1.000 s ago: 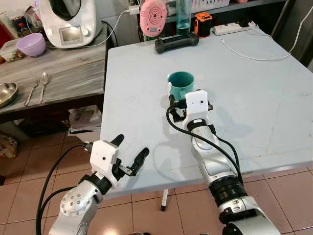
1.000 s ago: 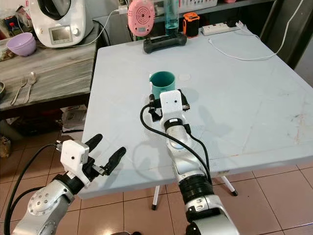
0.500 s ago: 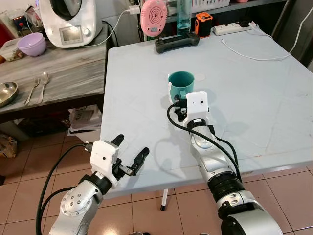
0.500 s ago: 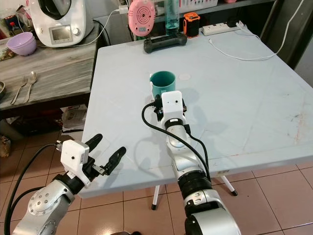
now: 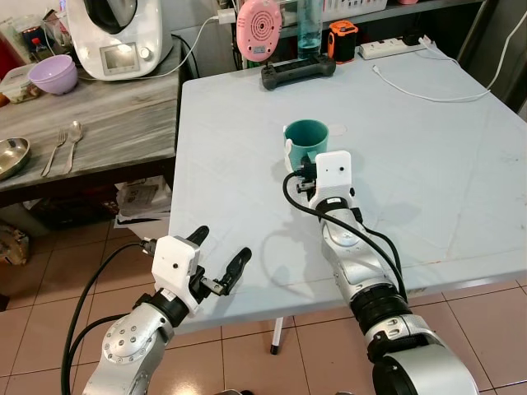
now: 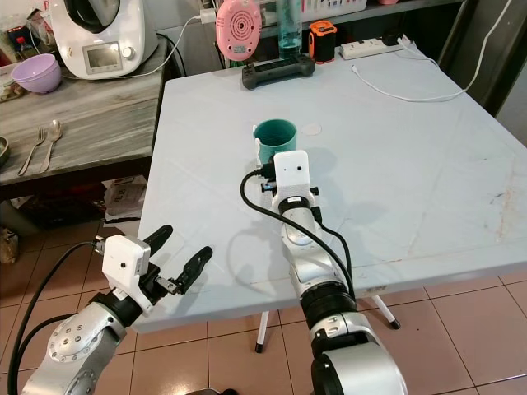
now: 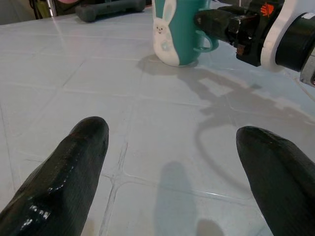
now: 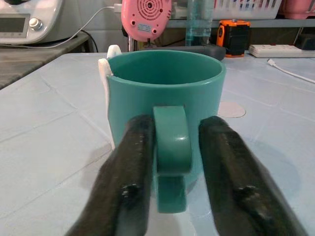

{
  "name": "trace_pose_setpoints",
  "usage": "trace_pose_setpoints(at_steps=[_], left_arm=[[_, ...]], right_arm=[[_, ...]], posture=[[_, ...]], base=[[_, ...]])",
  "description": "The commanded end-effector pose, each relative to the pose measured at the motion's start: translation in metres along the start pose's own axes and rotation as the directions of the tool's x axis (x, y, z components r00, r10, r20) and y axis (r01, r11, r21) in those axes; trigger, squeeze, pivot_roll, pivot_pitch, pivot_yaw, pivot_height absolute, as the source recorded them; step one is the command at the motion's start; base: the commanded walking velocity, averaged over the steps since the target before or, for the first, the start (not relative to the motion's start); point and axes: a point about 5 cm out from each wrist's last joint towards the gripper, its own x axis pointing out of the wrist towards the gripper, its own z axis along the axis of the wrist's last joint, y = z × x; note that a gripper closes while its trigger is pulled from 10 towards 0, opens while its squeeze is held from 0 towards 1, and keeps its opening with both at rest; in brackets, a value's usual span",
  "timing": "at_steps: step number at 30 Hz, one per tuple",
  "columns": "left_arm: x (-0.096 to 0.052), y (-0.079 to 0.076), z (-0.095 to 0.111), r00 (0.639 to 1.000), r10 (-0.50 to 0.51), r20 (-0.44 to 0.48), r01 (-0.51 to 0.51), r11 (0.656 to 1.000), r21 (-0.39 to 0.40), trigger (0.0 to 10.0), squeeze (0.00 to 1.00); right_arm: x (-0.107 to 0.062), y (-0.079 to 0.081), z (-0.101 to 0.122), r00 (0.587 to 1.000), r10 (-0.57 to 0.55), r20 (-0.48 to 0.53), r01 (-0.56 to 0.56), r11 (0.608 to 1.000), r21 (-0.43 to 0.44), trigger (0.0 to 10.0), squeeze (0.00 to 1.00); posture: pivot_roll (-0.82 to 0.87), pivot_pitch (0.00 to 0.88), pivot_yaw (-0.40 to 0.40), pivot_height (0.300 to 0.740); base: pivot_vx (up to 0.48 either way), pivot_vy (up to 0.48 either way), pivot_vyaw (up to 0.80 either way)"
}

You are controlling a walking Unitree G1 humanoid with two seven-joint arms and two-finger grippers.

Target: Setting the table

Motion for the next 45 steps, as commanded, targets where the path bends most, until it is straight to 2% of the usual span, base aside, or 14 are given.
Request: trace_pose_setpoints(at_steps=[1,18,24,29,30,31,32,33,34,38,45], left_arm=[[-0.001,0.001,0.000,1.000,0.010,-0.009,-0.010,1.000,0.012,10.0,0.00],[-0.002,0.003,0.001,1.000,0.016,-0.008,-0.015,1.000,0.020,10.0,0.00],[0.001,0.011,0.007,0.997,0.077,0.026,-0.078,0.996,0.041,10.0,0.00],[0.003,0.019,0.010,0.990,0.133,0.045,-0.135,0.990,0.044,10.0,0.00],[0.004,0.025,0.009,0.980,0.193,0.048,-0.196,0.979,0.058,10.0,0.00],[0.004,0.028,0.009,0.976,0.215,0.048,-0.217,0.974,0.063,10.0,0.00],[0.004,0.030,0.009,0.971,0.234,0.047,-0.237,0.969,0.069,10.0,0.00],[0.004,0.034,0.008,0.962,0.271,0.041,-0.273,0.960,0.069,10.0,0.00],[0.004,0.039,0.005,0.949,0.314,0.032,-0.315,0.947,0.061,10.0,0.00],[0.006,0.044,0.006,0.939,0.342,0.031,-0.343,0.938,0.051,10.0,0.00],[0.009,0.044,0.003,0.930,0.366,0.028,-0.367,0.930,0.038,10.0,0.00]], right_arm=[[0.003,0.005,0.004,1.000,0.010,0.012,-0.010,1.000,0.012,0.0,0.00],[0.004,0.002,0.006,1.000,0.002,0.018,-0.003,1.000,0.027,0.0,0.00],[0.003,-0.006,0.018,0.997,0.027,0.067,-0.033,0.996,0.088,0.0,0.00],[-0.005,-0.017,0.027,0.993,0.026,0.113,-0.034,0.997,0.074,0.0,0.00],[-0.009,-0.020,0.028,0.992,0.027,0.124,-0.036,0.997,0.070,0.7,0.00],[-0.010,-0.021,0.029,0.991,0.030,0.127,-0.038,0.997,0.067,0.7,0.00],[-0.011,-0.022,0.029,0.991,0.033,0.130,-0.041,0.997,0.063,1.6,0.00],[-0.013,-0.023,0.029,0.990,0.032,0.136,-0.041,0.997,0.062,6.7,0.00],[-0.017,-0.025,0.029,0.989,0.040,0.139,-0.050,0.996,0.068,10.0,0.00],[-0.026,-0.031,0.026,0.986,0.066,0.152,-0.074,0.996,0.049,10.0,0.00],[-0.045,-0.040,0.018,0.992,0.093,0.086,-0.096,0.995,0.029,10.0,0.00]], posture=[[-0.01,0.121,0.138,0.740],[0.00,0.111,0.137,0.740],[-0.01,0.098,0.126,0.740],[-0.02,0.081,0.112,0.740],[-0.02,0.077,0.107,0.740],[-0.02,0.077,0.107,0.740],[-0.02,0.073,0.102,0.740],[-0.02,0.073,0.102,0.740],[-0.03,0.068,0.096,0.740],[-0.04,0.063,0.084,0.740],[-0.05,0.057,0.074,0.740]], base=[[0.000,0.000,0.00],[0.000,0.000,0.00],[0.000,0.000,0.00],[0.000,0.000,0.00],[0.000,0.000,0.00],[0.000,0.000,0.00],[0.000,0.000,0.00],[0.000,0.000,0.00],[0.000,0.000,0.00],[0.000,0.000,0.00],[0.000,0.000,0.00]])
